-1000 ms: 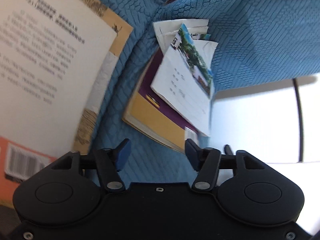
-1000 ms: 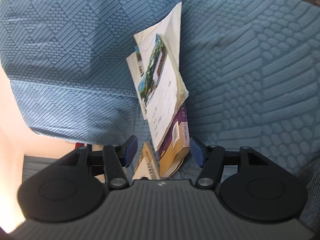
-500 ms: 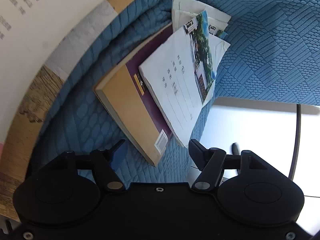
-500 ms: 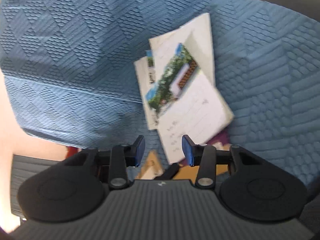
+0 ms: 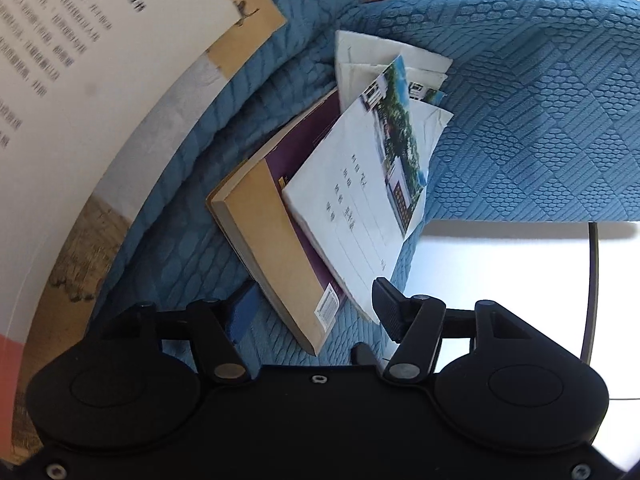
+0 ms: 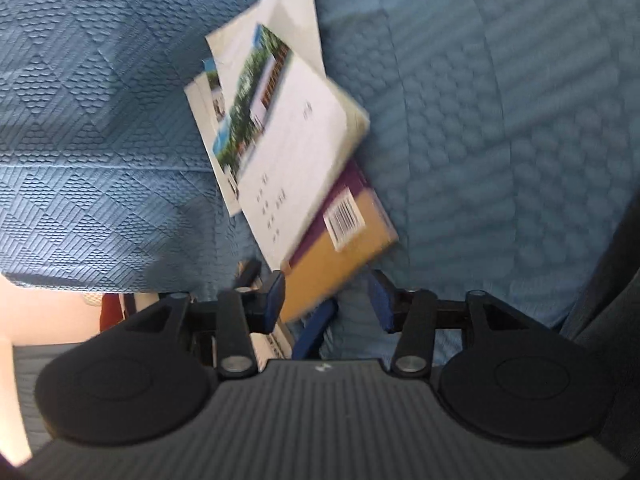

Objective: Organize objects
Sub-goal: 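Lift and tilt the purple-and-yellow book with the notebook using both grippers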

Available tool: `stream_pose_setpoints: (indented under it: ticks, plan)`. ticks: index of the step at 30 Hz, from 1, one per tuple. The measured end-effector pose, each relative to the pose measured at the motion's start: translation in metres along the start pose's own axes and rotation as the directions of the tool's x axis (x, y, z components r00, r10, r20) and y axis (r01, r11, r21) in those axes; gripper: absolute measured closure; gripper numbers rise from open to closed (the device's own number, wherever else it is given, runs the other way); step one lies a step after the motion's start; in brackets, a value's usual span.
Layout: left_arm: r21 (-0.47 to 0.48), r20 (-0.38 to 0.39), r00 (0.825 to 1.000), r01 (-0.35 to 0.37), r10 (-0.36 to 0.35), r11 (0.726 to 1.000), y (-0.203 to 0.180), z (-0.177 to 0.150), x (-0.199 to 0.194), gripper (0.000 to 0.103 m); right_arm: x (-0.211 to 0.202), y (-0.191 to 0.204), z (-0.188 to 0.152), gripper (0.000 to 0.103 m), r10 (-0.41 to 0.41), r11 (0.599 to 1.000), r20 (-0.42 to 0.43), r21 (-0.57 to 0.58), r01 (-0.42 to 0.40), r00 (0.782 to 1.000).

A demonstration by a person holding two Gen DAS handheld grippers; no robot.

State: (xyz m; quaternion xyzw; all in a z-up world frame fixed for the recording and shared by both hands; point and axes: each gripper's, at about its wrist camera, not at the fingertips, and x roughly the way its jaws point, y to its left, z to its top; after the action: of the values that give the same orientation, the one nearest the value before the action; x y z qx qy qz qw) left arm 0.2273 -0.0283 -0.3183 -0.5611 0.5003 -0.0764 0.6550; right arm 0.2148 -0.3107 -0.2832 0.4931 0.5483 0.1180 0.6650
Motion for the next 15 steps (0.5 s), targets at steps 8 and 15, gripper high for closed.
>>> stream_pose_setpoints:
  ticks: [8, 15]
  plan:
    - [-0.005, -0.01, 0.996, 0.089, -0.089, 0.996, -0.005, 0.006, 0.003, 0.044, 0.008, -0.013, -0.006, 0.046, 0.071, 0.989, 0.045, 0.128, -0.077, 0.996]
    - [0.025, -0.041, 0.979, 0.199, -0.197, 0.98, -0.022, 0.008, 0.002, 0.056, 0.014, -0.013, 0.003, 0.046, 0.07, 0.985, 0.108, 0.15, -0.086, 0.992]
